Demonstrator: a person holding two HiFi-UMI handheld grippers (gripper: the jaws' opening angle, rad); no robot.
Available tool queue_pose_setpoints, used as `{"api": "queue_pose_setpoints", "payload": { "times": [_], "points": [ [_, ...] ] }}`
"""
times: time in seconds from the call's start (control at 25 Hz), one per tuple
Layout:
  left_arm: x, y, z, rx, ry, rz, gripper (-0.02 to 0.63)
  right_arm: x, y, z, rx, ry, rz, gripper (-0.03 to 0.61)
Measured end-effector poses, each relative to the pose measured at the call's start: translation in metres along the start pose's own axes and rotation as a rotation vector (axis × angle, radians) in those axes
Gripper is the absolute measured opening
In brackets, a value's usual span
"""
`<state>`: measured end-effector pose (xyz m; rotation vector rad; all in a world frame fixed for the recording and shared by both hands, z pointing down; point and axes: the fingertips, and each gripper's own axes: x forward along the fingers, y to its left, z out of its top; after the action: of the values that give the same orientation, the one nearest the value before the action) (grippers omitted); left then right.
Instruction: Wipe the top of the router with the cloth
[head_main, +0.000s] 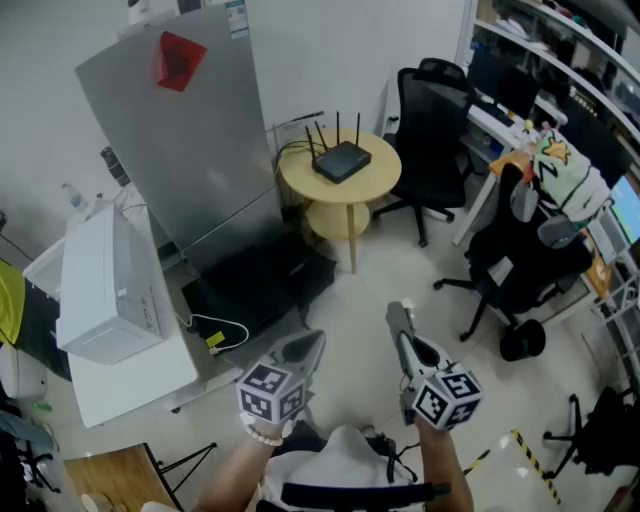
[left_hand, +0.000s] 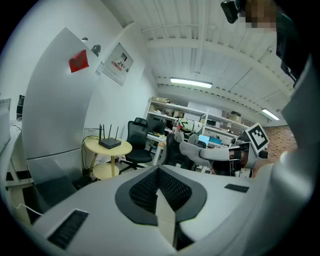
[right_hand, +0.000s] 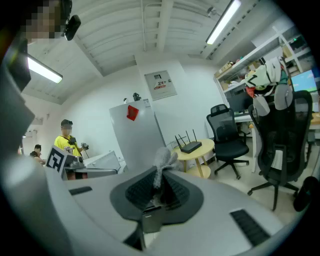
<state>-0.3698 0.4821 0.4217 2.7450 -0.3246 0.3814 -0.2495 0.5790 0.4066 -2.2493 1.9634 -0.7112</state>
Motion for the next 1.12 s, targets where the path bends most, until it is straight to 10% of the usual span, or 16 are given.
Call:
{"api": "queue_pose_setpoints", "payload": {
  "times": [1.12],
  "points": [
    [0.116,-0.032,-0.005,-0.051,0.007,0.095,-0.002,-0.016,-0.123,0.019,0.112,-0.067,0.078,0.032]
  ]
}}
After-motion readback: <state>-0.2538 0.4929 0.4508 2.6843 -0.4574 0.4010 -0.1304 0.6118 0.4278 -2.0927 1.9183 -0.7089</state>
